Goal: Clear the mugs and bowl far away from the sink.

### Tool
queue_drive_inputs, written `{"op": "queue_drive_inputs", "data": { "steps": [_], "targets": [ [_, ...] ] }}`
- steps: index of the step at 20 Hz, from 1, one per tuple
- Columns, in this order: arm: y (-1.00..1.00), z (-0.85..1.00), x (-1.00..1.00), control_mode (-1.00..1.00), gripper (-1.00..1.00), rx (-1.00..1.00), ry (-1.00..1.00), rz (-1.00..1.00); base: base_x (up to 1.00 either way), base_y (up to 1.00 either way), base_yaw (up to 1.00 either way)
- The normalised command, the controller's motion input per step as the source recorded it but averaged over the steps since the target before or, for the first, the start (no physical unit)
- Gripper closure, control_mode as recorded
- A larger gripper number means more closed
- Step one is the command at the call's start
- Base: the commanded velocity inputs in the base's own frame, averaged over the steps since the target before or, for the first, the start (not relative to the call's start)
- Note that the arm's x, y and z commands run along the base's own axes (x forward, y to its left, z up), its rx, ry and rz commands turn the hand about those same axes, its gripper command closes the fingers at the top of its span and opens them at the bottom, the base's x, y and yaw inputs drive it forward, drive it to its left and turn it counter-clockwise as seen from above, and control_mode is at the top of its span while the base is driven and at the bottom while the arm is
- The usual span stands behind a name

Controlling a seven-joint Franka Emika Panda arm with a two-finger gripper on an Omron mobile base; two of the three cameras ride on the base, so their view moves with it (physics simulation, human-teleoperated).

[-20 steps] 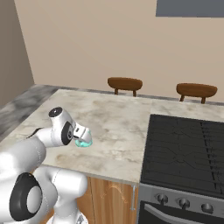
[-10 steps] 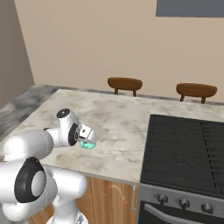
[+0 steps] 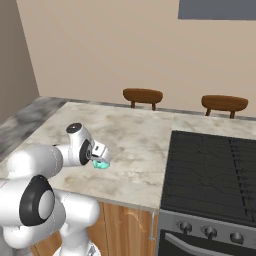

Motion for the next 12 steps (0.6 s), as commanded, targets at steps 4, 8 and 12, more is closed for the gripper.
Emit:
{"op": "queue_drive_inputs", "data": {
  "steps": [4,8,12],
  "targets": [
    [0.0,0.0,0.0,-1.0,-1.0,0.0,0.0,0.0,0.0,0.0,0.0],
    [0.0,0.02,0.0,-1.0,-1.0,0.0,0.0,0.0,0.0,0.0,0.0],
    [0.0,0.36,-0.1,-1.0,-1.0,0.0,-0.15,0.0,0.0,0.0,0.0]
  ]
}}
